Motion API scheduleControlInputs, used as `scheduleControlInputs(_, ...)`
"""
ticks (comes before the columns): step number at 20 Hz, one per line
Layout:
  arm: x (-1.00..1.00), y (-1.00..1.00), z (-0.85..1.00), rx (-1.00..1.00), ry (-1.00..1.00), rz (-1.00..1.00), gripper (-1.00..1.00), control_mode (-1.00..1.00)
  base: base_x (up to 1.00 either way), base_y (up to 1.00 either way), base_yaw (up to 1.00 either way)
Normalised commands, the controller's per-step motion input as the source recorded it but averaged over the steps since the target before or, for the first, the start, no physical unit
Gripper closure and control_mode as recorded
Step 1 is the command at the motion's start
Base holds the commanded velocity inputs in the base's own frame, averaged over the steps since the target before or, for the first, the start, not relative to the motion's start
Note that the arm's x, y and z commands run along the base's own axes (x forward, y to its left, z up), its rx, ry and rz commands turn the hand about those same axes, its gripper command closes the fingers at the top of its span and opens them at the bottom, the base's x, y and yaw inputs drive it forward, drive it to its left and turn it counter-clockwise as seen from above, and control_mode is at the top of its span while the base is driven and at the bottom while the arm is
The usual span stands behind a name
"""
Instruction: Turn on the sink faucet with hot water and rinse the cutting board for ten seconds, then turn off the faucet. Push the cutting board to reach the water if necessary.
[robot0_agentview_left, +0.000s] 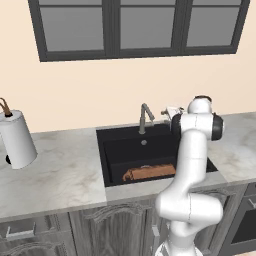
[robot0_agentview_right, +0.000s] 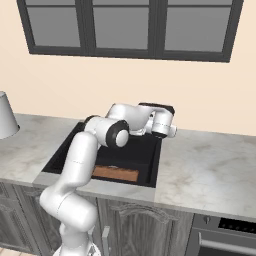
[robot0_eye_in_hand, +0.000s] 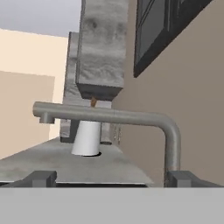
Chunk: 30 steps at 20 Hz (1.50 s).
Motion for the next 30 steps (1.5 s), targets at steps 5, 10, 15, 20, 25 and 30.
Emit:
scheduleControlInputs(5, 0.15, 0.0, -0.14, 0.0, 0.2, 0.0, -1.0, -1.0, 0.0, 0.0, 0.0)
scheduleControlInputs(10, 0.03, 0.0, -0.05, -0.05, 0.02, 0.0, -1.0, -1.0, 0.0, 0.0, 0.0)
scheduleControlInputs(15, 0.03, 0.0, -0.04, -0.06, 0.0, 0.0, -1.0, -1.0, 0.0, 0.0, 0.0)
scheduleControlInputs(20, 0.08, 0.0, -0.19, -0.08, 0.0, -0.05, -1.0, -1.0, 0.0, 0.0, 0.0)
scheduleControlInputs(25, 0.03, 0.05, -0.18, -0.05, 0.0, -0.11, -1.0, -1.0, 0.0, 0.0, 0.0)
scheduleControlInputs(30, 0.06, 0.15, -0.05, -0.02, 0.0, -0.17, -1.0, -1.0, 0.0, 0.0, 0.0)
